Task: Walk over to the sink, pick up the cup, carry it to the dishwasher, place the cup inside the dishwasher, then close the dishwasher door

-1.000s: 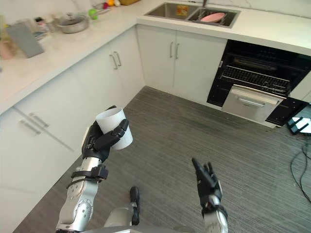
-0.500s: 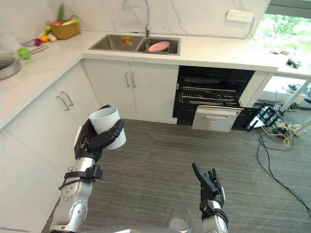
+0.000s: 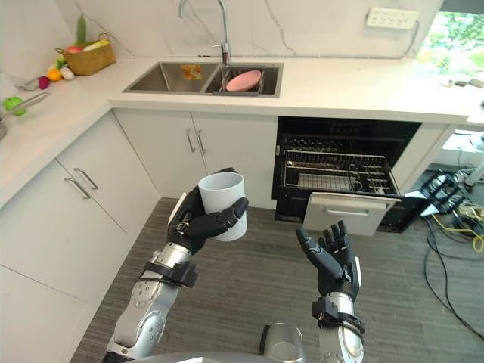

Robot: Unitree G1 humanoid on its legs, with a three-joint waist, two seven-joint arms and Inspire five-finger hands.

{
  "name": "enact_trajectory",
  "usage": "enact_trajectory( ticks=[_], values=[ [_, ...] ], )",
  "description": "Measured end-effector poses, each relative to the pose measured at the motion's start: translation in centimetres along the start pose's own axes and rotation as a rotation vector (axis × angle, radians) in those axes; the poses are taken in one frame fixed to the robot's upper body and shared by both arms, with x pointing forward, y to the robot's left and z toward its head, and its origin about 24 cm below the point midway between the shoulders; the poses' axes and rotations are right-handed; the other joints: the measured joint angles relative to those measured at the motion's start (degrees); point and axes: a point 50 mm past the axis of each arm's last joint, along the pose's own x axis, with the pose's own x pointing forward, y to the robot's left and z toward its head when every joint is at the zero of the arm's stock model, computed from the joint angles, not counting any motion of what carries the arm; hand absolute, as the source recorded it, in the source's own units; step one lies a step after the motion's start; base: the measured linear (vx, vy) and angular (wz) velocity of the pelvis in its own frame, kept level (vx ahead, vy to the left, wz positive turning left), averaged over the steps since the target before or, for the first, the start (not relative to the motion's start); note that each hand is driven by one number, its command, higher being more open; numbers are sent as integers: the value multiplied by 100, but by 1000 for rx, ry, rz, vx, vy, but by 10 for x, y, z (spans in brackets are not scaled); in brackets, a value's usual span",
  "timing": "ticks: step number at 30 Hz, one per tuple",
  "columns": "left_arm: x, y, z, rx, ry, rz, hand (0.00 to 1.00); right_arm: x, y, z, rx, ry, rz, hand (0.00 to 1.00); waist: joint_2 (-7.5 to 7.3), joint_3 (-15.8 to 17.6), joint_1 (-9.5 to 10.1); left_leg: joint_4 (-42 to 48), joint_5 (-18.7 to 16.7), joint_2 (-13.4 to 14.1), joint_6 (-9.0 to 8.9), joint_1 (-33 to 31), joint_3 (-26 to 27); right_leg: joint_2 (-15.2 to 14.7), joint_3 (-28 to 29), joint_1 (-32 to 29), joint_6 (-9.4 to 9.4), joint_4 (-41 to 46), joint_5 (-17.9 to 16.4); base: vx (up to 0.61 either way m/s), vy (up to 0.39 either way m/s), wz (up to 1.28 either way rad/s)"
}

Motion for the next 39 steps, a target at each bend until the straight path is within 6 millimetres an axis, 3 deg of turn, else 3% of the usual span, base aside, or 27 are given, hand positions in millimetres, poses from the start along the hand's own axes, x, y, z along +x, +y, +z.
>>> enact_trajectory(
  ticks=[1, 2, 3, 5, 7, 8, 10, 11, 13, 14, 15, 16, 18, 21, 23, 24, 26, 28, 30, 32, 33, 34, 35, 36, 37, 38, 39],
  values=[
    [-4, 0, 0, -14, -10, 21, 0, 0, 1, 2, -1, -13, 12, 100, 111, -37, 33, 920, 663, 361, -115, -541, -78, 54, -53, 198, -11, 371, -257, 276, -47, -23],
    [-4, 1, 3, -7, -22, 22, 0, 0, 4, 5, 5, -30, 20, 100, 55, 20, 38, 1451, 533, 420, -208, -806, -78, -12, -51, 332, -79, 304, -453, 353, -51, -16],
    [-6, -2, -3, -26, 3, 32, 0, 4, -2, 12, -17, -52, 13, 100, 171, 85, 14, 1954, 103, 526, -180, -1274, -208, 90, -47, 557, -37, 288, -545, 288, -16, -13],
    [-13, 2, -11, -22, 51, 43, 0, 7, -3, 13, -24, -55, 14, 100, 95, 50, 120, 1413, -652, 462, 30, -1565, 308, 32, 51, 836, -30, 13, -568, 334, 0, -30],
    [-19, 7, -20, -12, 98, 63, 0, 18, 4, 20, -28, -86, 49, 100, -49, 46, 131, -1012, -965, 48, -41, -1537, 779, -222, 240, 996, 41, -222, -411, 331, 40, -39],
    [-20, 8, -22, -9, 110, 67, 0, 20, 5, 21, -32, -91, 56, 100, -63, 38, 131, -1769, -896, -118, -132, -1488, 725, -279, 283, 1020, 54, -267, -404, 340, 89, -32],
    [-26, 7, -28, -14, 130, 80, 0, 27, 5, 23, -59, -90, 72, 100, -68, 36, 132, -4077, -382, -470, -638, -1391, 574, -417, 442, 1130, 123, -483, -374, 360, 161, -30],
    [-27, 7, -28, -14, 134, 78, 0, 28, 4, 22, -64, -83, 68, 100, -71, 38, 130, -4283, -300, -473, -646, -1435, 600, -437, 464, 1155, 165, -494, -374, 435, 285, -22],
    [-32, 8, -31, -5, 156, 51, 0, 24, -4, 16, -75, -58, 33, 100, -185, 109, 130, -4362, 416, -609, -251, -1374, 1029, -669, 493, 1476, 567, -452, -543, 379, 321, -16],
    [-37, 5, -33, -9, 164, 35, 0, 20, -11, 18, -95, -57, 18, 100, -94, 53, 134, -4233, 1233, -665, 257, -1250, 1106, -736, 548, 1658, 828, -422, -696, 334, 385, -31],
    [-41, 5, -35, -14, 166, 36, 0, 19, -13, 16, -99, -49, 12, 100, -73, -29, 120, -4099, 835, -665, 210, -1094, 1216, -799, 617, 1776, 999, -416, -839, 404, 466, -31],
    [-43, 12, -34, 20, 179, 30, 0, 17, -9, 6, -63, -27, 2, 100, -350, -80, 67, -3923, 599, -946, 262, -1050, 1215, -1120, 647, 1849, 1107, -410, -890, 332, 364, -30],
    [-44, 19, -30, 39, 175, 27, 0, 16, -1, -2, -38, -10, 19, 100, -524, -132, 10, -3850, 373, -1175, 272, -1109, 1238, -1351, 682, 1839, 1322, -511, -763, 237, 256, -4],
    [-32, 21, -22, 51, 133, 14, 0, 18, 3, -3, -40, -12, 27, 100, -545, -136, -3, -3647, 194, -1354, 375, -1269, 776, -1461, 717, 1879, 1483, -737, -398, 176, 201, 10],
    [-23, 19, -17, 64, 106, -11, 0, 24, 3, 0, -36, -25, 6, 100, -519, -186, -36, -3566, -102, -1462, 132, -1260, 419, -1515, 782, 1863, 1631, -572, -200, 147, 151, 4],
    [-18, 15, -16, 65, 97, -37, 0, 25, 1, 2, -29, -33, -16, 100, -515, -189, -56, -3556, -169, -1522, 162, -1253, 402, -1603, 873, 1678, 1679, -186, -153, 85, 198, 16],
    [-10, 7, -14, 64, 86, -79, 0, 25, -5, 3, -29, -39, -52, 100, -536, -174, -51, -3554, -278, -1630, 217, -1190, 408, -1790, 1096, 1159, 1549, 812, 52, 36, 179, 7],
    [-7, 0, -16, 55, 87, -97, 0, 24, -10, 1, -44, -29, -88, 100, -544, -169, -48, -3605, -470, -1787, 332, -845, 526, -2193, 1017, 611, 848, 1990, 890, 64, 203, -17],
    [-6, -1, -16, 52, 84, -76, 0, 25, -8, 0, -58, -24, -83, 100, -474, -199, -39, -3751, -567, -1775, 454, -559, 712, -2375, 759, 597, 821, 2068, 1284, 120, 175, -51],
    [-4, 8, -10, 67, 61, -23, 0, 28, 4, -4, -60, -11, -36, 100, -414, -163, 6, -3890, -680, -1623, 574, -460, 931, -2176, 340, 273, 781, 2151, 419, 100, 126, -65],
    [-2, 15, -5, 77, 47, 10, 0, 30, 9, -4, -78, -11, -12, 100, -343, -113, -14, -3988, -705, -1494, 566, -447, 959, -1748, 107, -3, 836, 1930, -92, 60, 80, -49],
    [-2, 19, -2, 84, 39, 28, 0, 30, 11, -1, -118, -22, 5, 100, -314, -88, -2, -4142, -719, -1473, 543, -373, 954, -1383, -110, -296, 726, 1528, -254, 55, 59, -42],
    [-3, 21, -1, 88, 37, 34, 0, 31, 12, 0, -138, -29, 14, 100, -309, -84, 4, -4188, -729, -1477, 523, -327, 1004, -1264, -260, -423, 687, 1290, -238, 87, 72, -37],
    [-4, 22, 1, 97, 37, 32, 0, 31, 13, 4, -154, -41, 30, 100, -355, -86, 3, -4253, -765, -1574, 430, -188, 1126, -1173, -588, -608, 471, 751, -10, 92, 45, -32],
    [-5, 21, 2, 105, 35, 26, 0, 32, 15, 8, -159, -52, 44, 100, -486, -83, -7, -4240, -850, -1741, 336, -77, 1202, -1166, -856, -715, 251, 277, 703, 236, 55, -62],
    [-5, 17, 2, 87, 29, 25, 0, 37, 14, 16, -188, -72, 75, 100, -414, -70, 63, -4107, -1001, -1757, 284, 15, 1385, -1155, -1119, -697, -103, 141, 699, 243, 53, -54],
    [-3, 14, 2, 83, 24, 18, 0, 38, 14, 20, -191, -82, 82, 100, -296, -111, 36, -4045, -1034, -1725, 278, -16, 1386, -1142, -1109, -692, -107, 124, 703, 298, 72, -43]
  ],
)
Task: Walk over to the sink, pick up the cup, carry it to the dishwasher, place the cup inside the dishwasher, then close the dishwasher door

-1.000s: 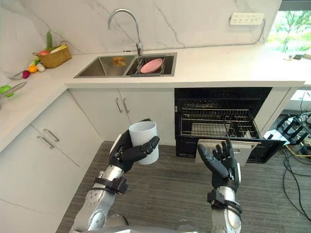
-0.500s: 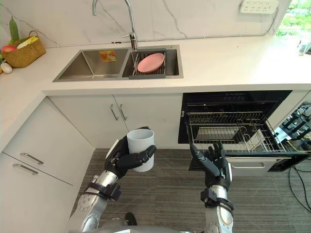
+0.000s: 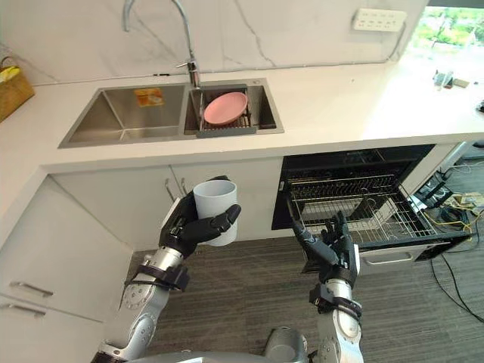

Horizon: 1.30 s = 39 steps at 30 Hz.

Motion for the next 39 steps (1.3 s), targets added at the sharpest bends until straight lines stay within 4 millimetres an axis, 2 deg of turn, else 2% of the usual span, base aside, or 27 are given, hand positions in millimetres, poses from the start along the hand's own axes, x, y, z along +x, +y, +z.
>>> enact_trajectory(
  ticks=[2, 3, 5, 7, 8, 9, 10, 11, 12, 13, 14, 15, 17, 18, 19, 20, 21, 22, 23, 24, 26, 28, 29, 31, 33, 36, 39],
  values=[
    [5, -6, 5, 2, -30, -23, 0, 2, 0, 6, 2, -24, 5, 100, 64, 4, -67, 44, -35, 38, 38, 24, -108, 80, 7, 27, 0, -68, -1, 198, 26, -17],
    [9, -7, 9, 8, -45, -37, 0, 2, 2, 10, 5, -40, 12, 100, 61, 11, -65, 27, -121, 102, -17, 81, -262, 181, 53, 102, 4, -185, 1, 164, -36, -27],
    [17, -11, 14, 19, -68, -82, 0, 2, 2, 21, 15, -99, 9, 100, 38, 48, -89, 65, -235, 157, -64, 167, -236, 250, 99, 195, 44, -199, -43, 111, -19, -14],
    [21, -18, 17, 33, -77, -139, 0, 3, -3, 39, 12, -183, -8, 100, 100, 74, -131, 432, -624, 245, -122, 130, -245, 231, 165, 213, 130, 29, -274, 54, 2, -2],
    [21, -22, 16, 35, -72, -167, 0, 3, -8, 50, 8, -233, -23, 100, 197, 38, -173, 639, -855, 331, -251, 132, -234, 257, 259, 212, 128, 255, -513, 117, -1, -6],
    [20, -25, 12, 28, -59, -178, 0, 1, -12, 54, 8, -254, -32, 100, 303, -43, -188, 679, -893, 403, -433, 231, -161, 411, 353, 263, 105, 352, -684, 167, -8, -9],
    [19, -27, 12, 26, -56, -190, 0, 1, -13, 57, 26, -273, -39, 100, 358, -85, -184, 1168, -982, 539, -505, 187, -157, 578, 460, 397, 75, 379, -893, 229, -9, -11],
    [21, -30, 12, 14, -63, -205, 0, 2, -13, 60, 36, -289, -42, 100, 348, -32, -221, 1907, -1057, 721, -533, -8, -157, 614, 509, 459, 111, 399, -1045, 251, -40, -30],
    [21, -33, 9, -46, -48, -206, 0, 2, -15, 61, 31, -289, -46, 100, 401, 5, -216, 3522, -796, 1218, -544, -540, -228, 733, 611, 615, 71, 409, -1171, 307, -45, -56],
    [20, -35, 6, -99, -33, -211, 0, 2, -14, 61, 31, -285, -41, 100, 375, 68, -165, 4740, -338, 1547, -658, -1040, -507, 814, 800, 822, 50, 388, -1262, 360, -23, -75],
    [19, -36, 4, -119, -25, -213, 0, 2, -13, 61, 32, -287, -37, 100, 372, 74, -139, 5034, -345, 1615, -733, -1209, -653, 829, 922, 891, 67, 377, -1298, 328, 27, -95],
    [18, -38, 1, -139, -12, -215, 0, 3, -12, 64, 33, -293, -32, 100, 366, 78, -127, 5154, -365, 1649, -757, -1458, -872, 830, 1131, 1032, 163, 292, -1268, 397, 89, -111],
    [18, -39, -5, -154, 6, -211, 0, 5, -10, 67, 32, -299, -21, 100, 354, 85, -76, 4431, -416, 1582, -669, -1562, -993, 826, 1610, 1184, 247, 76, -1218, 339, 119, -131],
    [17, -38, -8, -156, 18, -206, 0, 7, -10, 68, 28, -297, -14, 100, 347, 89, -73, 3699, -417, 1425, -665, -1573, -1213, 812, 1937, 1247, 316, -65, -1177, 335, 252, -147],
    [17, -38, -10, -157, 21, -199, 0, 9, -8, 69, 33, -294, -5, 100, 331, 99, -63, 2695, -412, 1109, -664, -1491, -1666, 778, 2309, 1290, 400, -206, -1129, 263, 215, -149],
    [16, -36, -10, -156, 20, -191, 0, 10, -7, 70, 43, -295, 1, 100, 323, 98, -60, 2027, -382, 914, -693, -1409, -1994, 748, 2507, 1287, 440, -253, -1106, 350, 386, -166],
    [13, -33, -11, -158, 21, -164, 0, 14, -4, 71, 56, -295, 25, 100, 341, 87, -59, 898, -227, 614, -791, -1199, -2657, 729, 2898, 1258, 505, -310, -1078, 267, 360, -180],
    [10, -30, -12, -162, 23, -130, 0, 15, -1, 71, 53, -285, 54, 100, 374, 66, -51, 273, 165, 528, -812, -1084, -2851, 733, 3195, 1231, 673, -314, -1104, 324, 444, -172],
    [10, -29, -12, -162, 23, -121, 0, 15, -2, 72, 53, -280, 65, 100, 399, 53, -59, 148, 495, 522, -786, -1077, -2803, 740, 3299, 1244, 781, -321, -1137, 266, 405, -138],
    [9, -27, -12, -161, 25, -111, 0, 15, -2, 69, 67, -264, 63, 100, 386, 19, -54, 256, 909, 497, -910, -1043, -2751, 719, 3452, 1288, 907, -315, -1188, 239, 363, -76],
    [9, -21, -10, -129, 27, -130, 0, 11, -2, 63, 110, -248, 36, 100, 23, -110, -247, 98, 872, 66, -643, -947, -2579, 203, 3259, 1398, 1195, -629, -1069, 190, 302, -25],
    [13, -20, -5, -120, 8, -135, 0, 13, 1, 62, 119, -250, 37, 100, -58, -142, -222, -105, 943, -197, -473, -914, -2490, -89, 3138, 1384, 1413, -788, -929, 98, 253, 7],
    [14, -18, -3, -116, -1, -130, 0, 13, 5, 59, 128, -235, 47, 100, -52, -146, -189, -155, 934, -309, -390, -867, -2472, -220, 2995, 1418, 1512, -816, -849, 88, 263, 7],
    [15, -16, 1, -115, -16, -115, 0, 12, 13, 50, 148, -195, 66, 100, -28, -159, -112, -250, 916, -358, -325, -762, -2429, -295, 2768, 1444, 1591, -796, -699, 38, 120, -1],
    [16, -17, 5, -116, -35, -104, 0, 12, 19, 46, 158, -178, 92, 100, -27, -160, -37, -301, 904, -348, -287, -718, -2418, -319, 2517, 1390, 1589, -664, -571, 17, 79, -2],
    [17, -18, 11, -113, -62, -80, 0, 12, 22, 46, 159, -181, 134, 100, -29, -159, -40, -379, 918, -330, -230, -711, -2396, -359, 2240, 1159, 1547, -339, -355, -17, 70, -6],
    [21, -14, 17, -48, -91, -23, 0, 14, 26, 48, 223, -182, 198, 100, -28, -158, -36, -504, 972, -288, -152, -680, -2218, -352, 2102, 1096, 1505, -595, -85, -26, 67, -37]
  ],
)
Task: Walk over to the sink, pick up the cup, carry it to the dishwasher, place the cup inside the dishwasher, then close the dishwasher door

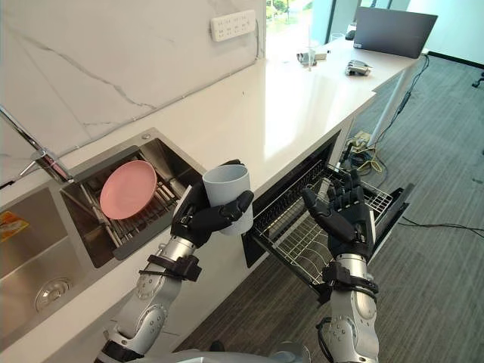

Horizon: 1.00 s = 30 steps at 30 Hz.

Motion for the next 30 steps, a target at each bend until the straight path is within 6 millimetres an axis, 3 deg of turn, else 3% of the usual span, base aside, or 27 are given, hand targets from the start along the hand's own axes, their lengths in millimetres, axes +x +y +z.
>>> enact_trajectory(
  ticks=[4, 7, 11, 16, 25, 30],
  values=[
    [8, 16, 17, 79, -86, 121, 0, 10, 8, 1, 159, 35, 141, 100, 2, 14, 12, -161, 31, 98, 45, 43, 416, 142, -19, 7, -91, -626, 452, -65, 59, -54],
    [11, 25, 31, 153, -166, 185, 0, 10, 16, -4, 249, 92, 258, 100, -10, 25, 114, -229, 6, 264, -6, 38, 553, 301, -480, 158, -251, -1135, 767, -67, -18, -34],
    [15, 35, 47, 284, -254, 253, 0, 20, 53, -10, 321, 193, 558, 100, -145, 107, 254, -378, 131, 364, -141, 45, 654, 489, -782, 364, -260, -1765, 848, -47, -91, -14],
    [16, 21, 34, 442, -237, 176, 0, 28, 56, -1, 310, 257, 676, 100, -144, 109, 285, -907, 505, 499, -265, 271, 443, 691, -1076, 550, -304, -1793, 790, 1, -81, 25],
    [14, 18, 11, 622, -141, 93, 0, 39, 69, 1, 320, 310, 738, 100, -141, 107, 279, -914, 511, 378, -217, 315, 335, 595, -1228, 691, -294, -1785, 781, -29, 10, 8],
    [12, 12, 8, 667, -139, 48, 0, 45, 77, -4, 293, 349, 688, 100, -137, 103, 286, -914, 564, 356, -184, 269, 246, 583, -1327, 714, -295, -1786, 781, -17, 5, 12]
  ],
)
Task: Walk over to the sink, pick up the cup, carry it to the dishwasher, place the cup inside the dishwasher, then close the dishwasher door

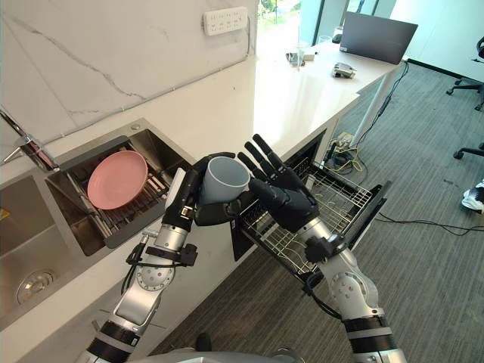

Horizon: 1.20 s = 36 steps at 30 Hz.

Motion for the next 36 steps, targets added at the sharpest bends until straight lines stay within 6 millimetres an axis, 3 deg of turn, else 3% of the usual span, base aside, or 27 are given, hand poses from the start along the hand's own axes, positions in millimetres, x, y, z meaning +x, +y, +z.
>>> enact_trajectory(
  ticks=[9, 15, 26, 36],
  values=[
    [-5, -2, 0, 124, -22, -11, 0, 1, -11, 3, -190, 115, -125, 100, 27, -16, -56, -6, 169, -106, 29, -72, -105, -73, -38, -4, -6, -1, -47, -32, 10, 7],
    [-6, 1, 2, 161, -34, 50, 0, 0, -12, 5, -241, 140, -135, 100, 97, -66, -121, -6, 171, -24, 35, -121, -51, -8, -39, -33, -35, -43, -116, -52, -12, 0],
    [-6, 6, 6, 213, -51, 96, 0, 5, -7, 8, -254, 155, -80, 100, 108, -81, -124, -2, 285, 8, 4, -169, -73, 31, -57, -75, -33, -39, -48, 25, -4, 2],
    [-6, 3, 6, 206, -52, 87, 0, 10, 5, -10, -230, 207, -23, 100, 142, -104, -132, -6, 237, 65, -6, -181, -57, 87, -27, -78, -69, -34, -76, -42, -10, -1]
  ],
)
